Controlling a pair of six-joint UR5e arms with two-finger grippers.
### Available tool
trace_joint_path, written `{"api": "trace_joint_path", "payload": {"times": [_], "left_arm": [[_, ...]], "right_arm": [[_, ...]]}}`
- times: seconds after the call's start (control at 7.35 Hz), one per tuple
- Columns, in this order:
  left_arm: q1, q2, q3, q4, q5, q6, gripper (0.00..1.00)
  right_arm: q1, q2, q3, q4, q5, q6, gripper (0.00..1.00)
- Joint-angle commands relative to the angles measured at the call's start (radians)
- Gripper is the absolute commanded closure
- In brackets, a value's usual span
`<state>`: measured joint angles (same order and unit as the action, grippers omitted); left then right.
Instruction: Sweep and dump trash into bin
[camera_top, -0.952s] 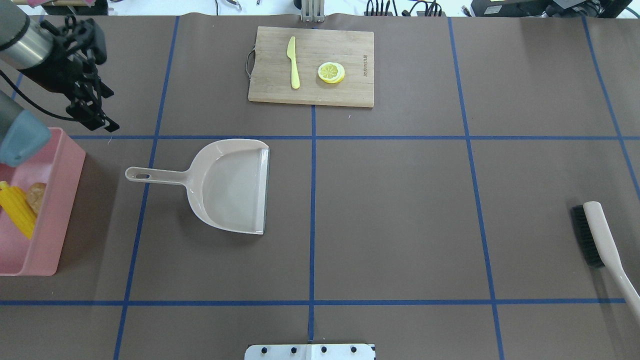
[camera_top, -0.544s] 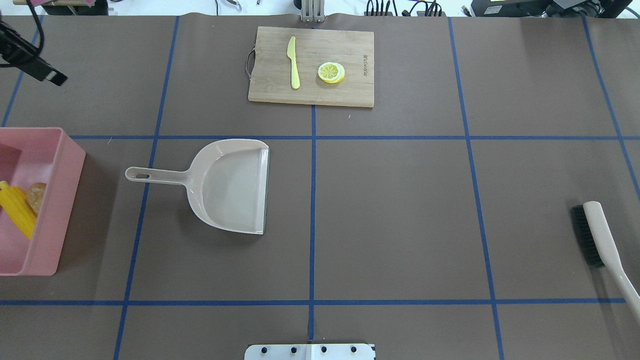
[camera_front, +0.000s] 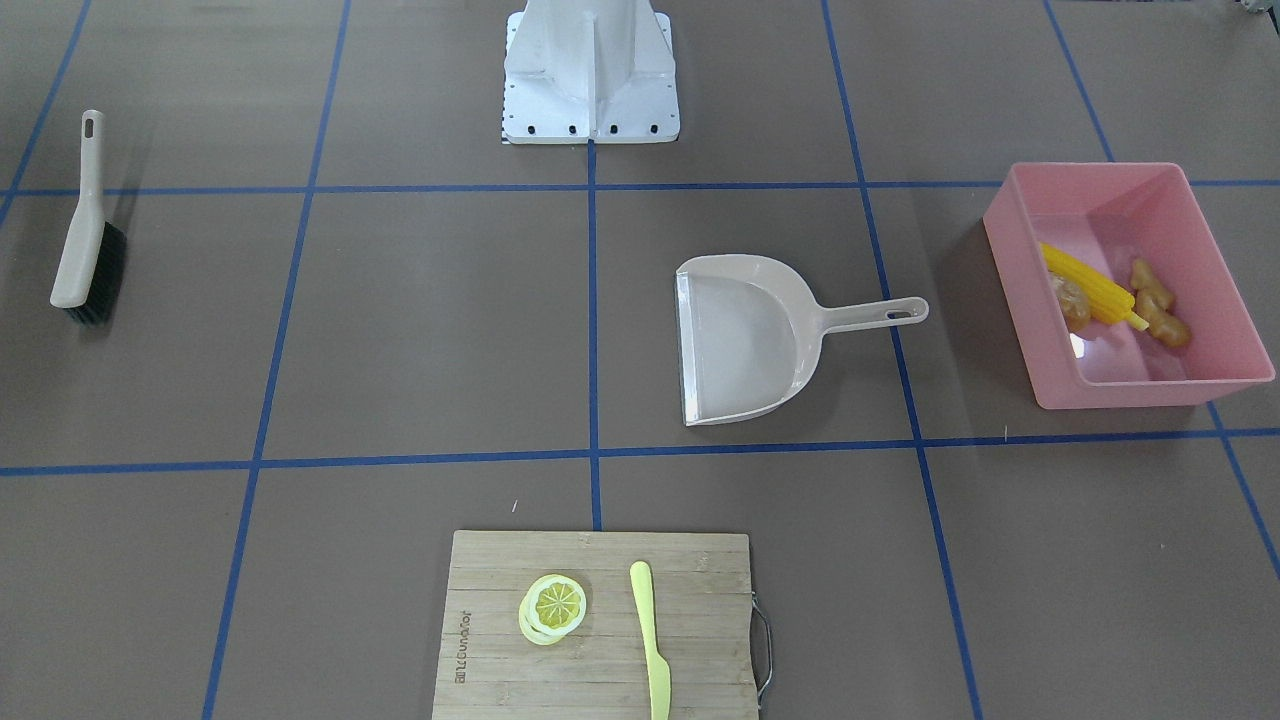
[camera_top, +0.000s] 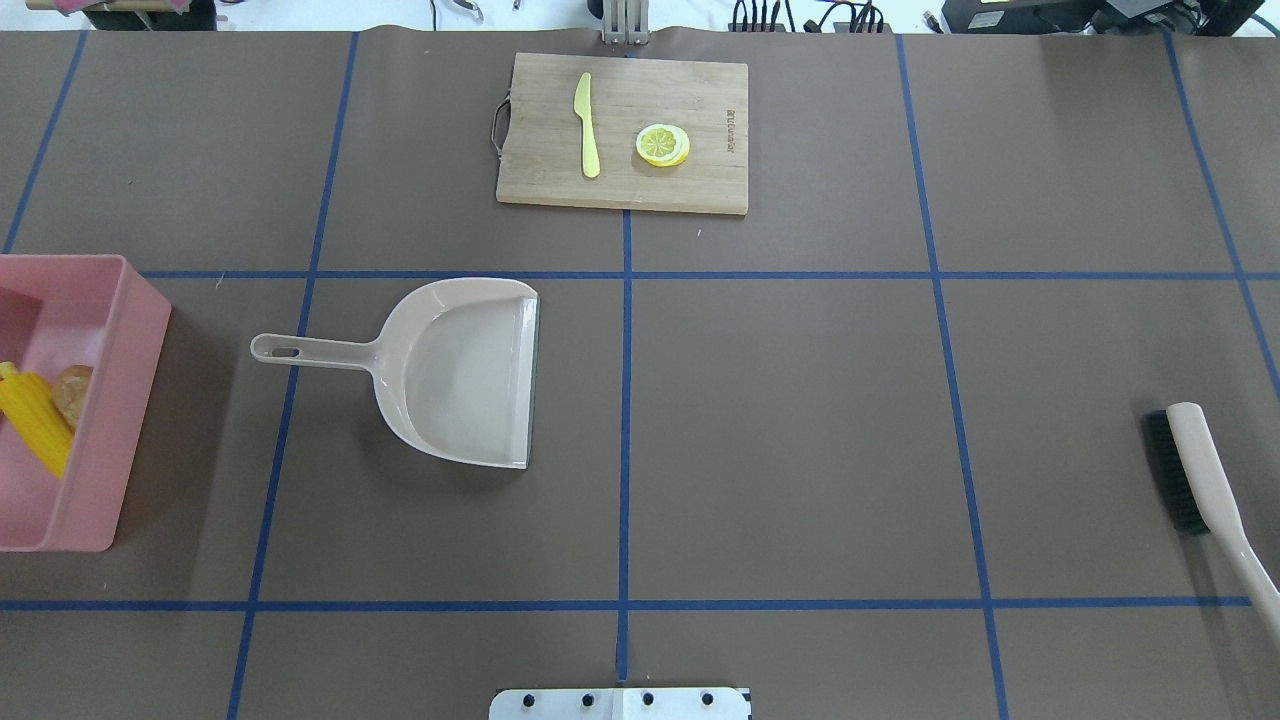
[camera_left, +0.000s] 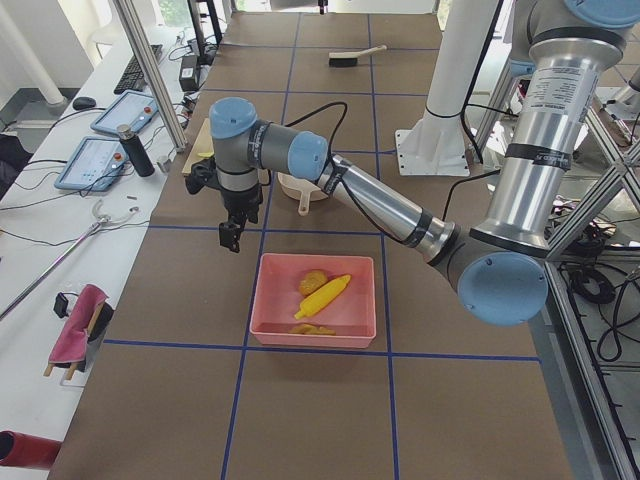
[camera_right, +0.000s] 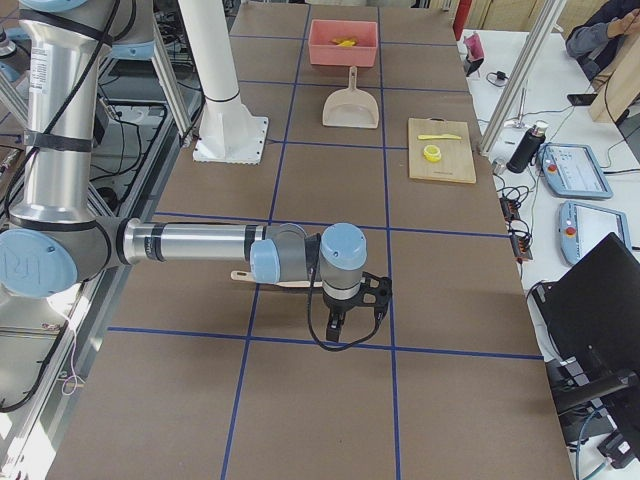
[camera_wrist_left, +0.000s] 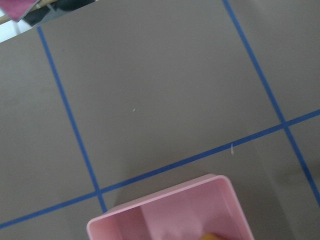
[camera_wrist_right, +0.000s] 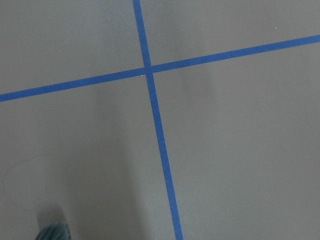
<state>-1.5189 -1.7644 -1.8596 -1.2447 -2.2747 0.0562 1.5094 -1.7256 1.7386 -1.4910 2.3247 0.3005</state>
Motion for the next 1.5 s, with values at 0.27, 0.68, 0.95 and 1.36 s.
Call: {"api": "trace_joint_path", "payload": {"times": [0.27,0.68,0.95,1.36], "left_arm": [[-0.112,0.201,0.143,-0.054,-0.137,0.002,0.02],[-0.115,0.21,0.239,-0.217,-0.129,0.005,0.02],[-0.115,0.207,0.267,-0.289,-0.128,0.004,0.02],[-0.115,0.209,0.313,-0.295,-0.131,-0.002,0.02]], "right_arm": [[0.0,-0.002,-0.007,0.0,-0.001,0.0,0.0],[-0.002,-0.002,-0.007,0.0,-0.001,-0.001,0.0],[0.0,0.0,-0.007,0.0,-0.001,-0.001,0.0],[0.0,-0.002,-0.008,0.0,-0.001,-0.001,0.0]]}}
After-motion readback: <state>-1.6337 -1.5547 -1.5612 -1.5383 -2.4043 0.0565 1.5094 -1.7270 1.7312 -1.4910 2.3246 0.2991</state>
